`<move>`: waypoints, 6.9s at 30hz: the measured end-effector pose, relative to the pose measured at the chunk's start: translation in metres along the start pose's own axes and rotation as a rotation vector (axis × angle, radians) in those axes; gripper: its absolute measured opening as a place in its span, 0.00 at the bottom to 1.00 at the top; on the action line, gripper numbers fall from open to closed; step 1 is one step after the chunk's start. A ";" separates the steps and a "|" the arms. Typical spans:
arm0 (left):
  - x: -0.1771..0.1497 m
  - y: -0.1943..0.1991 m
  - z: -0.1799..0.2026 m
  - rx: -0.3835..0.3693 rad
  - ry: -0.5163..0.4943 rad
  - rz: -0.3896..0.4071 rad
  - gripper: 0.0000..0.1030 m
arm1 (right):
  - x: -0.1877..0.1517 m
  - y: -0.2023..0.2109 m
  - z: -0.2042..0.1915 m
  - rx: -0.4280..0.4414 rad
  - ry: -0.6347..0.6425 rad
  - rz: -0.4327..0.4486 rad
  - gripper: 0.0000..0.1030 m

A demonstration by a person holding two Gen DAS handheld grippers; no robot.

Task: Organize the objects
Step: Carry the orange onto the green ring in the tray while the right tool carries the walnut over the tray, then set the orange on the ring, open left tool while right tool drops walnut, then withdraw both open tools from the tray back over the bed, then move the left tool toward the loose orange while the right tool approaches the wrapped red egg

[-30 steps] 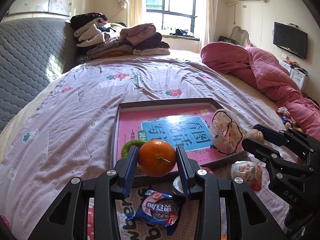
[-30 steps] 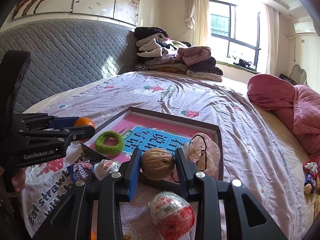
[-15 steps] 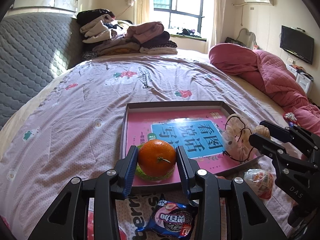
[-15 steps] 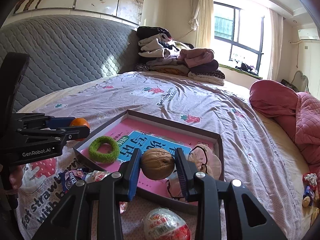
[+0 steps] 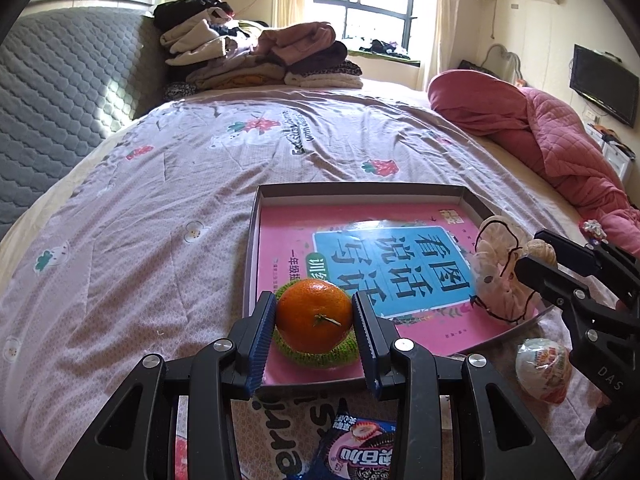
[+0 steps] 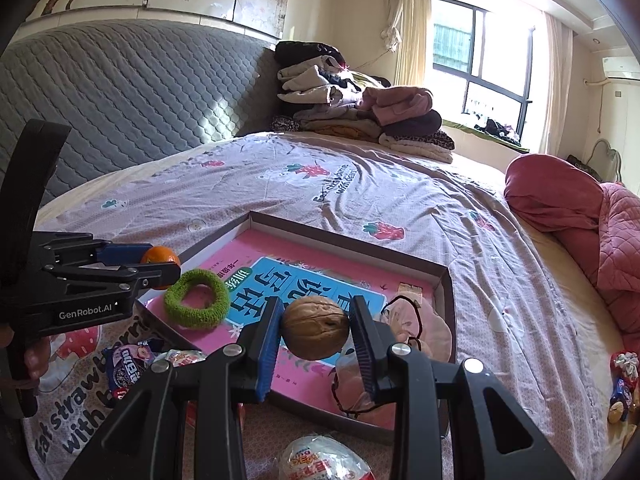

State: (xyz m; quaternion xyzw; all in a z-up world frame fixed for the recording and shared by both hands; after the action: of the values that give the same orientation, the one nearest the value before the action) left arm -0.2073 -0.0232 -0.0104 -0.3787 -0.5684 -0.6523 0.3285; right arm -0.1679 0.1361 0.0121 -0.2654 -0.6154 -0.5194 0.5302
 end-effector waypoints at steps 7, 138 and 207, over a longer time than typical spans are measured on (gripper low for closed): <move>-0.005 -0.018 0.000 0.004 -0.019 -0.041 0.39 | -0.011 -0.021 0.004 0.006 0.023 -0.077 0.34; 0.020 0.090 0.004 0.031 -0.004 0.121 0.54 | 0.018 0.059 0.020 -0.095 -0.081 0.049 0.52; -0.066 0.153 0.045 0.016 -0.065 -0.036 0.57 | -0.037 0.132 -0.003 -0.051 -0.129 -0.012 0.56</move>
State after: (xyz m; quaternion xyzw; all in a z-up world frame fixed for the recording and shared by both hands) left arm -0.0375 0.0002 0.0106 -0.3867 -0.5908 -0.6408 0.3013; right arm -0.0403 0.1841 0.0249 -0.3080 -0.6363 -0.5200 0.4794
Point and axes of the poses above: each gripper's, at about its wrist camera, not at the fingertips, and y roughly against the way its jaws point, z to its right, x to its top, the point moved 1 cm from there along -y, roughly the way its jaws point, and after that the axes turned 13 degrees about z, right-handed, at the moved point
